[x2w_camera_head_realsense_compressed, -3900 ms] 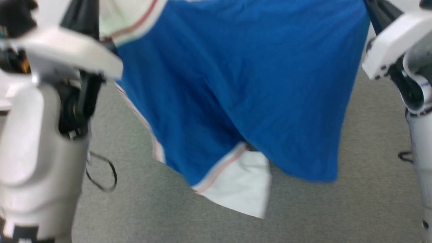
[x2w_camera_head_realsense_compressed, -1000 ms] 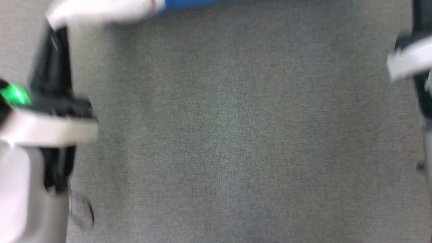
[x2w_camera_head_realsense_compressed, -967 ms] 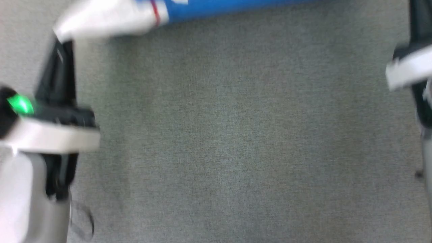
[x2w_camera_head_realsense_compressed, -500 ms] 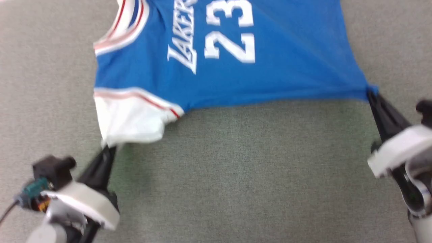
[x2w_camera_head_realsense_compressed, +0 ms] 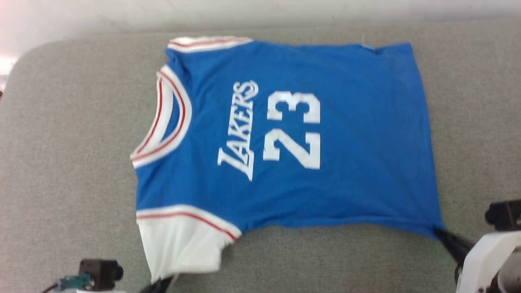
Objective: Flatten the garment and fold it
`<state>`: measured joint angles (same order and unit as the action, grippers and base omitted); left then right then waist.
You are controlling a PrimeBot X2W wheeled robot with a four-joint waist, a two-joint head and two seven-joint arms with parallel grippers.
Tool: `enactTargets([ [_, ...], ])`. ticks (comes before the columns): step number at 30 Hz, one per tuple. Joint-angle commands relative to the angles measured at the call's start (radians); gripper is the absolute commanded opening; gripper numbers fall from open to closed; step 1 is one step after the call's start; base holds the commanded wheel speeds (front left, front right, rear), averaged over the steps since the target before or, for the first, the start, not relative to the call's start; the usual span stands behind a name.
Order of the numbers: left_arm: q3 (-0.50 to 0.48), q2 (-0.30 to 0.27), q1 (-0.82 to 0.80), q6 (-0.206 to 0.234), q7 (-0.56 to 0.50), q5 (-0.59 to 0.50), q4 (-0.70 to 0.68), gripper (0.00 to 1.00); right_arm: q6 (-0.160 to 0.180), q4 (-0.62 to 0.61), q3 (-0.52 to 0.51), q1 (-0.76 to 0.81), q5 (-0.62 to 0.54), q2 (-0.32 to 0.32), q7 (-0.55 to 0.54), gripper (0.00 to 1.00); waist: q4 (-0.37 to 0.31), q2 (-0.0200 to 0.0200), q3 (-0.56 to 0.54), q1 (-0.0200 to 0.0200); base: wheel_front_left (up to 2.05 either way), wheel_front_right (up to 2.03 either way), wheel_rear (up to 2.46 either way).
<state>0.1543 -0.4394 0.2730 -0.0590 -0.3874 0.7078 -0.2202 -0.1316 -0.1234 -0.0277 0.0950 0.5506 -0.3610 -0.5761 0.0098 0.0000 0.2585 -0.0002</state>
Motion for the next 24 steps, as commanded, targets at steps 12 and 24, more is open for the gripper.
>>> enactTargets([
  [12,0.038,-0.030,0.167,0.057,-0.168,0.098,-0.099,0.00,0.001,-0.088,-0.067,0.231,0.084,0.076,-0.340,0.00,0.015,0.0000,-0.112,0.0002,0.00,0.00,0.00],
  [24,0.001,-0.048,0.283,0.102,-0.179,0.124,-0.209,0.00,0.001,-0.191,-0.167,0.356,0.111,0.166,-0.500,0.00,0.017,0.0000,-0.185,0.0002,0.00,0.00,0.00],
])
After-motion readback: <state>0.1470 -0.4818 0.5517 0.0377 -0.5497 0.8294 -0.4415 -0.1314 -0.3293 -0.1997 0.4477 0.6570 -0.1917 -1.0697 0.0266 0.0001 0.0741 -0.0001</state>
